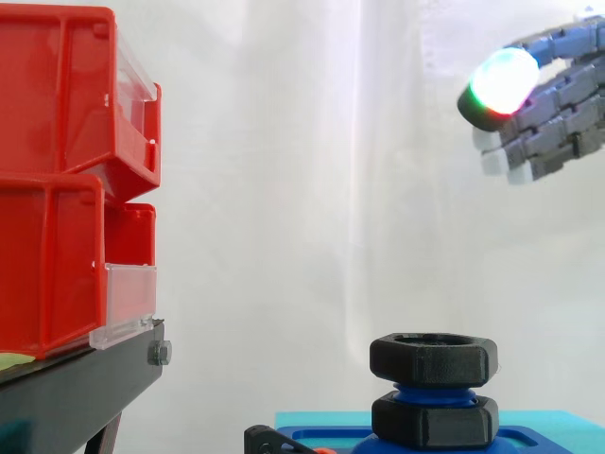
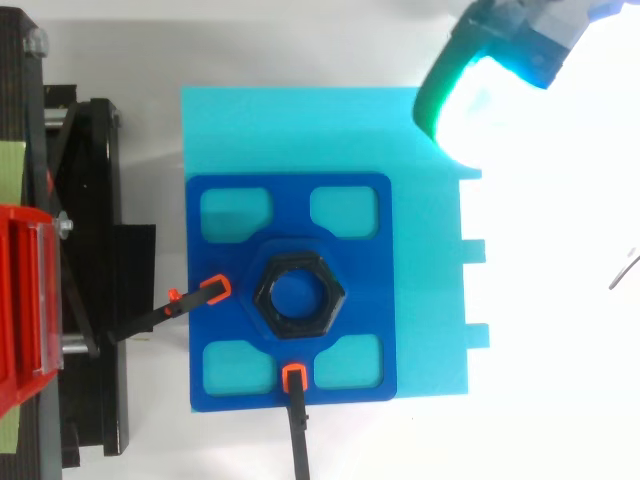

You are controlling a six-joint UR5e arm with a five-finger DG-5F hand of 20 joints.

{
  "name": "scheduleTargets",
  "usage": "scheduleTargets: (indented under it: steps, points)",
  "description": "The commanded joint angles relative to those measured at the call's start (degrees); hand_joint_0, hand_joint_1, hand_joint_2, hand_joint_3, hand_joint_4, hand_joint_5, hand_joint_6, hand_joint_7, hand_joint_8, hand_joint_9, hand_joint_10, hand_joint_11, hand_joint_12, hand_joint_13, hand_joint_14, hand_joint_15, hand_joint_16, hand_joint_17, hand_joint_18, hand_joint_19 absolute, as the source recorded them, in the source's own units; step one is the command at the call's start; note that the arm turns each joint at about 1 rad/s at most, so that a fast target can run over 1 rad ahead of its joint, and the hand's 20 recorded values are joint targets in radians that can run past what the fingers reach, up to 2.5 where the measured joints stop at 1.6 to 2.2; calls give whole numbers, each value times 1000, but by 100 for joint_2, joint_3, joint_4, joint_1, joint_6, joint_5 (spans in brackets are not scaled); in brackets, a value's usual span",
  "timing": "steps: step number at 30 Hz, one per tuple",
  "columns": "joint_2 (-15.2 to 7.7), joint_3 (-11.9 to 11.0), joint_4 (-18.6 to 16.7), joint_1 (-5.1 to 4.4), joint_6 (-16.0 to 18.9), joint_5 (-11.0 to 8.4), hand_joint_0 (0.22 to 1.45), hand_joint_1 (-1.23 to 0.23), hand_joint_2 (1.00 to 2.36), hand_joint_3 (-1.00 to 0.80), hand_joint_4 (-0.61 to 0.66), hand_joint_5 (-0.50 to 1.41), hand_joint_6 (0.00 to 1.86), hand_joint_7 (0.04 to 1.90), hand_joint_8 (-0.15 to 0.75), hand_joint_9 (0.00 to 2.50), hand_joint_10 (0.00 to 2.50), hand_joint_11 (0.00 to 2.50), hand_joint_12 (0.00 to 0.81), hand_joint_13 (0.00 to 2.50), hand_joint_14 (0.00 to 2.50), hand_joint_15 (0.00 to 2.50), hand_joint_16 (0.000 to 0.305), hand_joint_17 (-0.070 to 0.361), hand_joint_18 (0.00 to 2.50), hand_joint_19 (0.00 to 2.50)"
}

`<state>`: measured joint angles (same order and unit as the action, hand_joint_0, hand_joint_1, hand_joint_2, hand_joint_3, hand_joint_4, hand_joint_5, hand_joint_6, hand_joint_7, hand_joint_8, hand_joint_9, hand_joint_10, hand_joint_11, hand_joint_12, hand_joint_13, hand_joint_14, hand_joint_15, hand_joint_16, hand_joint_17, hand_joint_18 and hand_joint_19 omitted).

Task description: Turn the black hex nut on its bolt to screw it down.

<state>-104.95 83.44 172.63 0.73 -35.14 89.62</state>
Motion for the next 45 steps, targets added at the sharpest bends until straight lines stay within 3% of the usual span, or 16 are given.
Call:
scheduleTargets:
  steps: [1,6,9,12,16,18,25,27,28,32,38,45]
  points:
    - [-8,-3,-274,-117,-406,-147,548,-540,1000,-500,170,-228,501,726,235,476,3,87,318,471,0,9,48,109,406,126]
    - [-8,5,-335,-214,-740,-410,548,-541,1000,-500,170,-227,502,727,233,475,1,94,318,473,0,15,48,108,412,129]
    - [-8,5,-335,-240,-863,-437,549,-541,1000,-500,172,-227,502,727,235,476,2,89,319,477,1,12,48,109,420,135]
    - [-26,5,-432,-337,-1214,-472,548,-541,1000,-500,174,-226,501,727,237,478,1,89,320,476,0,19,48,109,423,133]
    - [-184,5,-502,-460,-1759,-586,546,-541,1000,-500,174,-224,501,730,240,473,2,99,323,470,1,17,49,109,415,135]
    - [-228,-3,-511,-477,-1821,-595,546,-541,1000,-500,177,-221,501,734,242,466,2,86,323,468,0,20,49,109,412,135]
    - [-369,-21,-678,-688,-2163,-630,537,-518,1000,-500,192,-209,502,768,244,456,2,96,324,448,0,19,49,110,404,132]
    - [-501,-39,-722,-750,-2295,-683,515,-485,1000,-500,210,-198,502,785,250,446,2,87,332,429,0,15,50,114,387,124]
    - [-650,-47,-740,-767,-2383,-674,514,-481,1000,-500,213,-193,502,789,250,444,2,99,334,425,1,14,50,113,372,123]
    - [-764,-82,-801,-803,-2453,-683,496,-444,1000,-500,228,-184,502,812,260,423,1,84,344,399,0,11,52,117,338,112]
    - [-782,-82,-1197,-890,-3007,-744,495,-425,1000,-500,234,-176,502,818,261,414,1,81,345,386,0,13,52,117,320,117]
    - [-870,-91,-1373,-926,-3280,-753,497,-414,1000,-500,232,-171,502,822,262,414,2,81,345,380,0,9,52,117,309,118]
